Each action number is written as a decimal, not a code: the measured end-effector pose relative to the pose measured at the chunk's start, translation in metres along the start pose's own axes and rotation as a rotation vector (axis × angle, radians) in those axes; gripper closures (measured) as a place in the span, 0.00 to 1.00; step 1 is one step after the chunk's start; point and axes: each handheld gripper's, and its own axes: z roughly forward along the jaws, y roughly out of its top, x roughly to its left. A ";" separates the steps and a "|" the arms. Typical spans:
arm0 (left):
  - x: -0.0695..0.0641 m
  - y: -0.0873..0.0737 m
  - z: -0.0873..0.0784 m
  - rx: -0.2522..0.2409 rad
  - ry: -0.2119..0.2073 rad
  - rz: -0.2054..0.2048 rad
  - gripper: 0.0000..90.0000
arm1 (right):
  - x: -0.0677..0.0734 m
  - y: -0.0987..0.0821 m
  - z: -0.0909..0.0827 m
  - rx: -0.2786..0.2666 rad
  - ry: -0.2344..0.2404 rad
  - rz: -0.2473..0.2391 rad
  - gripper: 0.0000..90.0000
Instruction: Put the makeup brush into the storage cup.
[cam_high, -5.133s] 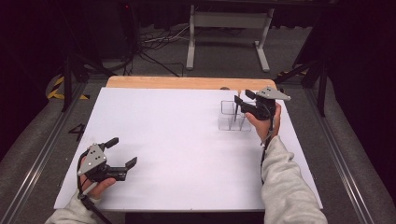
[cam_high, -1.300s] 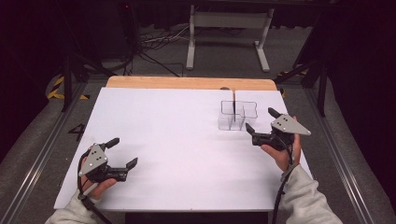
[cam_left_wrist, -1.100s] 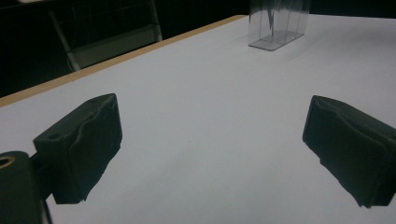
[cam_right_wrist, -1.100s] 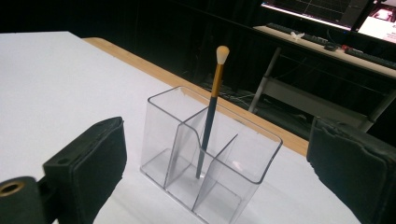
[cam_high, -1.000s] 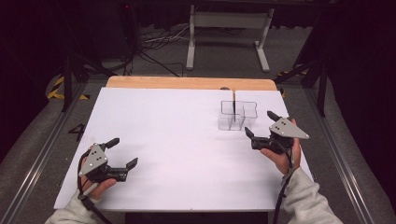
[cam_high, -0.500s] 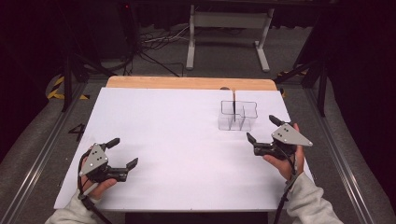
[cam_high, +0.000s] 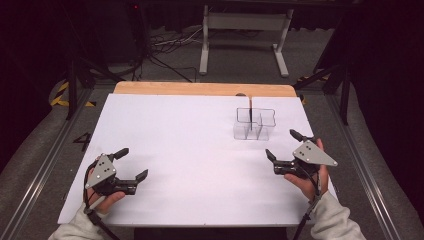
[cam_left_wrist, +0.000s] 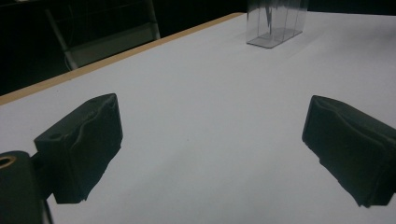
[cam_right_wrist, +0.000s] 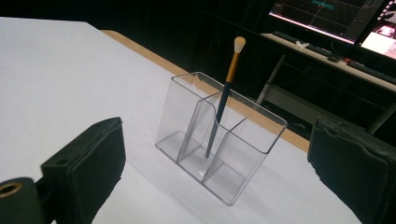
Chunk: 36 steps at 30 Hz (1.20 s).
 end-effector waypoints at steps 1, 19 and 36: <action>0.000 0.000 0.000 0.000 -0.001 0.000 0.07 | 0.000 -0.001 -0.001 0.000 0.002 0.000 0.05; 0.000 -0.001 0.001 0.008 -0.005 0.003 0.07 | 0.007 -0.023 -0.016 0.015 -0.004 -0.019 0.06; -0.003 -0.002 -0.002 0.006 -0.001 0.008 0.06 | 0.001 -0.044 -0.032 0.068 -0.022 -0.013 0.06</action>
